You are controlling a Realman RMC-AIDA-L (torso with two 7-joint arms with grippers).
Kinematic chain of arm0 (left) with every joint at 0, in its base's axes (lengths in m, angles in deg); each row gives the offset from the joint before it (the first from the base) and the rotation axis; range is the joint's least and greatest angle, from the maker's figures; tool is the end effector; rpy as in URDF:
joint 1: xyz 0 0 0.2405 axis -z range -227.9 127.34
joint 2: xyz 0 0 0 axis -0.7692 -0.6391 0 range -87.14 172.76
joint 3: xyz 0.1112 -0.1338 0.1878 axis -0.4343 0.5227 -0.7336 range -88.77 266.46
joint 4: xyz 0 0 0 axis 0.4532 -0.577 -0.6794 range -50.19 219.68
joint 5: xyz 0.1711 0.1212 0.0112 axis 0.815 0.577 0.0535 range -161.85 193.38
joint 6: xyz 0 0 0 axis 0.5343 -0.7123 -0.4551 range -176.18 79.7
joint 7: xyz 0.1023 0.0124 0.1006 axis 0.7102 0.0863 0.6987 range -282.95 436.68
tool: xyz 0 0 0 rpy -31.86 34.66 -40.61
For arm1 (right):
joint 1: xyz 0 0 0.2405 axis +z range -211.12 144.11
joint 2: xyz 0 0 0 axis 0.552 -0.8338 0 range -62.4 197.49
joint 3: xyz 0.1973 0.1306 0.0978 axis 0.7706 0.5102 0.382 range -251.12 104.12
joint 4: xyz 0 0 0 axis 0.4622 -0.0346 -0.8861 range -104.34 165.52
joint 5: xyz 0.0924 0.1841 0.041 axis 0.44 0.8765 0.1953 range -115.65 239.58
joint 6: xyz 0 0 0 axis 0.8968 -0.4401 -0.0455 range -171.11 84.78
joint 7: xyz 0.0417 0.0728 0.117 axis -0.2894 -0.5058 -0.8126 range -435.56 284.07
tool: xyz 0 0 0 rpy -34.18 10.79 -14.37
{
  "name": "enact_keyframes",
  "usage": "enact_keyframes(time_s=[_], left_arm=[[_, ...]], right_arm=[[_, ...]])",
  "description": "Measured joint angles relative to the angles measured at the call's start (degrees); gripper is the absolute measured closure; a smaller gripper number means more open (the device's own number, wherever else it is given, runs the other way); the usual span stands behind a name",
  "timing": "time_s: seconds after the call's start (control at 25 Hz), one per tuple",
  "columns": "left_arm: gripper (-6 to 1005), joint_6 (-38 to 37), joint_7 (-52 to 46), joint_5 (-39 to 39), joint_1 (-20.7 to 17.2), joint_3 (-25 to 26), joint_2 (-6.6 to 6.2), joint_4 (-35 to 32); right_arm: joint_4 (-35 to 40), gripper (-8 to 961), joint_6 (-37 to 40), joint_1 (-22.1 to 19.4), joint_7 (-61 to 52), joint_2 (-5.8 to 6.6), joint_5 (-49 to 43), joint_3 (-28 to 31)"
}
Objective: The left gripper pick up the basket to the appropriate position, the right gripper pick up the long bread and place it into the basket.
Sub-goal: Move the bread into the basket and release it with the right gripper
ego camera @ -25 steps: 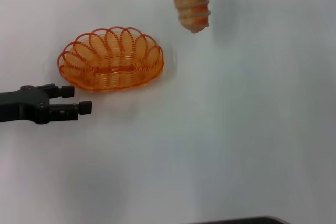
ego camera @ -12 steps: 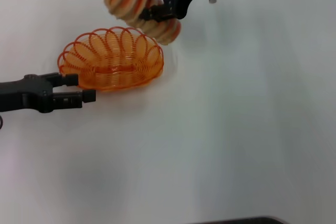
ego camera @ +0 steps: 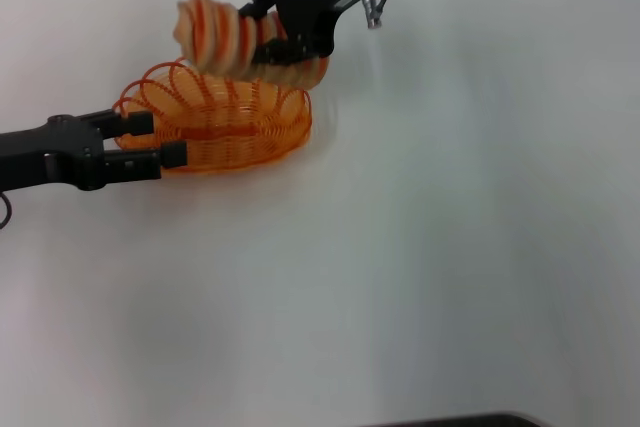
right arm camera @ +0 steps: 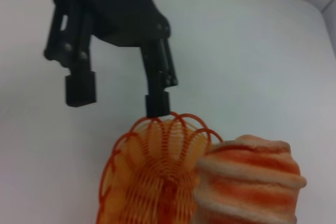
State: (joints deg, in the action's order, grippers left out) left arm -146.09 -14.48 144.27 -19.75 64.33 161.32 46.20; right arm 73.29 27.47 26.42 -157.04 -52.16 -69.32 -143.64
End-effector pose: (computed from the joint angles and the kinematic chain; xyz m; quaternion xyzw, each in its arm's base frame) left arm -0.2857 0.3101 0.0195 -0.9033 -0.3442 -0.2403 0.0886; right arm 0.0870 0.4239 -0.0616 -0.9782 -0.1788 -0.0596 0.0872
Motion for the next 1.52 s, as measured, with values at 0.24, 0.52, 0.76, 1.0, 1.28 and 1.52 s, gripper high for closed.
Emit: enact_keyframes(time_s=[0.24,0.52,0.76,1.0,1.28,1.52], left_arm=[[95,-0.1,0.0,-0.9,0.0,0.1,0.64,0.1],[95,-0.5,0.2,-2.6,-1.3,0.5,0.21,-0.5],[95,-0.3,0.2,-2.4,-2.4,1.0,-0.21,-1.9],[94,0.0,0.2,-2.4,-3.3,1.1,-0.29,-2.7],[94,0.0,0.1,-2.3,-3.8,0.9,-0.31,-2.7],[94,-0.3,-0.1,-2.3,-3.9,0.7,-0.32,-2.7]], right_arm=[[0.1,528,1.4,0.0,0.9,0.04,0.3,-0.5],[-0.1,525,1.5,0.7,1.7,-0.01,1.4,-0.5],[-1.2,523,0.8,2.2,2.5,-0.33,2.3,-0.5],[-5.4,521,-0.6,4.0,3.5,-0.43,3.0,-0.6],[-9.6,518,-2.2,5.8,4.0,-0.53,3.3,-1.2],[-10.7,354,-4.5,6.1,4.1,-0.62,3.9,-1.6]])
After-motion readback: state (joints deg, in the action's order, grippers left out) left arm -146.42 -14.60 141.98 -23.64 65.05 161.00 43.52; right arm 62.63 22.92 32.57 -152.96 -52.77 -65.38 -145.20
